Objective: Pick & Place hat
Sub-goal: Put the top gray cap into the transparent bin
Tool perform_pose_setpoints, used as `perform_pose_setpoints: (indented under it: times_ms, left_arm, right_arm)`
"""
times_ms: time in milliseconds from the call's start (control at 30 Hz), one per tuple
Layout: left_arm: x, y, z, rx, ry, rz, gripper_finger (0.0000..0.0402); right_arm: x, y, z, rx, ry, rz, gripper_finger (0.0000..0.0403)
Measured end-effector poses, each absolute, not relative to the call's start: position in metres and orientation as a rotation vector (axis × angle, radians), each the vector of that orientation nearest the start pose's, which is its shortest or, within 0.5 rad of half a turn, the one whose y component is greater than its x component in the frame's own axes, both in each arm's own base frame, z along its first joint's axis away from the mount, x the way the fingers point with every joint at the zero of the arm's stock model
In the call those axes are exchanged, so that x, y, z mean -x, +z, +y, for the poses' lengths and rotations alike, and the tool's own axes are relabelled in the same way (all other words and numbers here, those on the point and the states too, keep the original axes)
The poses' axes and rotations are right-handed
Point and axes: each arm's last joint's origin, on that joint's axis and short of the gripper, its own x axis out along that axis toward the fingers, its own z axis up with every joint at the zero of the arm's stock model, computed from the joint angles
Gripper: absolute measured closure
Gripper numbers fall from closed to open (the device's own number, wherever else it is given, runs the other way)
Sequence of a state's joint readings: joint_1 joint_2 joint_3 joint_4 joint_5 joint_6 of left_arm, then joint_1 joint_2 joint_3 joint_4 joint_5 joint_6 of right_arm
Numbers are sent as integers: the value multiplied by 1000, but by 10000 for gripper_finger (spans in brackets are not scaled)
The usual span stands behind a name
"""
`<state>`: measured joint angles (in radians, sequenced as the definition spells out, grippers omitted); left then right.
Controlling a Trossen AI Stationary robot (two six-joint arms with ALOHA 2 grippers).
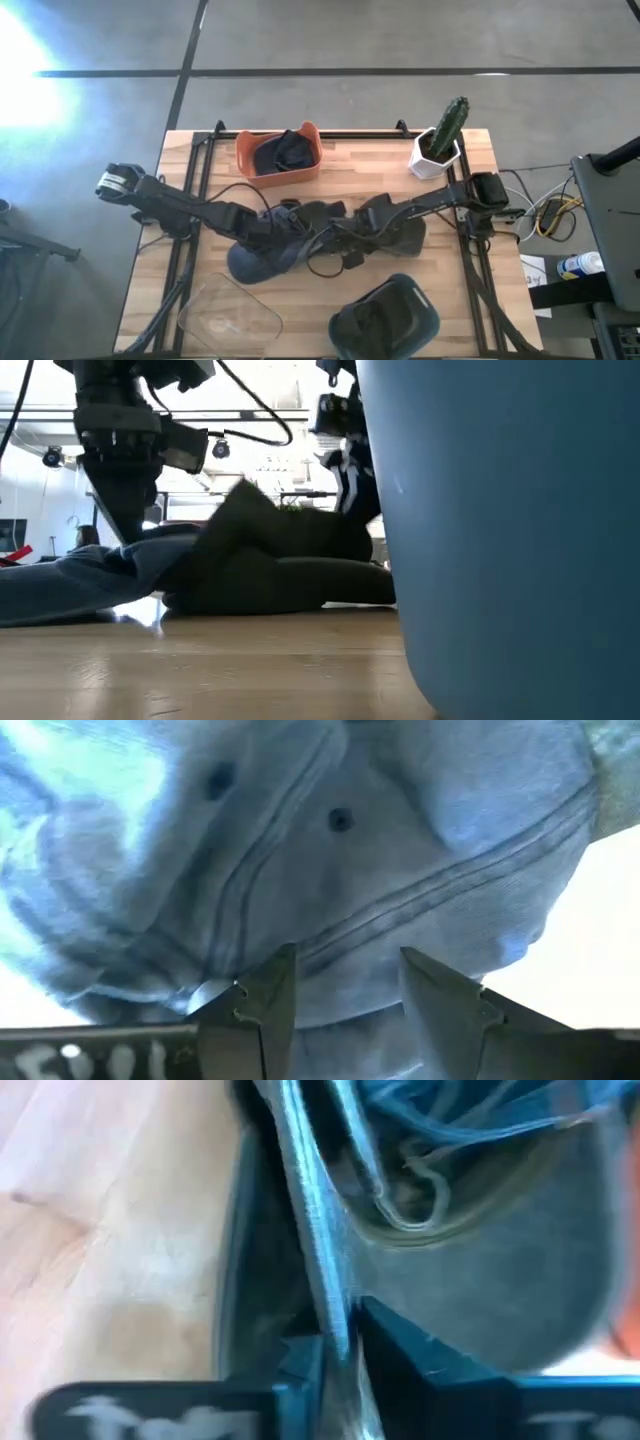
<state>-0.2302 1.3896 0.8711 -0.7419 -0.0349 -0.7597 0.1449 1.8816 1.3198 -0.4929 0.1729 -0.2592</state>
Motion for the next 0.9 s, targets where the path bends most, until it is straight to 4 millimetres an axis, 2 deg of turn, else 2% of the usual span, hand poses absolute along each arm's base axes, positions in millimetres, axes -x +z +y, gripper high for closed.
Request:
perform_pose_setpoints:
  times_ms: [67, 133, 300, 467, 600, 667, 767, 900]
  left_arm:
    - [-242, 210, -55, 495, 302, 1209, 235]
    - [-247, 223, -56, 494, 301, 1145, 235]
    - [-257, 271, -55, 420, 362, 955, 235]
    - [-248, 325, -56, 242, 528, 743, 235]
    - [-235, 360, -64, 78, 611, 583, 235]
    - [-230, 371, -69, -4, 631, 530, 235]
    - [-225, 380, -75, -77, 657, 482, 235]
    - [-225, 382, -76, -64, 666, 461, 235]
  right_arm:
    - [-383, 207, 45, 343, 122, 1037, 384]
    - [-380, 223, 39, 248, 143, 1035, 387]
    - [-368, 266, 10, -88, 202, 1012, 389]
    - [-350, 298, -34, -519, 92, 974, 389]
    - [-336, 328, -63, -734, -39, 799, 389]
    - [-331, 347, -74, -794, -53, 656, 389]
    - [-325, 373, -85, -873, 18, 480, 389]
    - [-318, 395, -85, -982, 153, 421, 389]
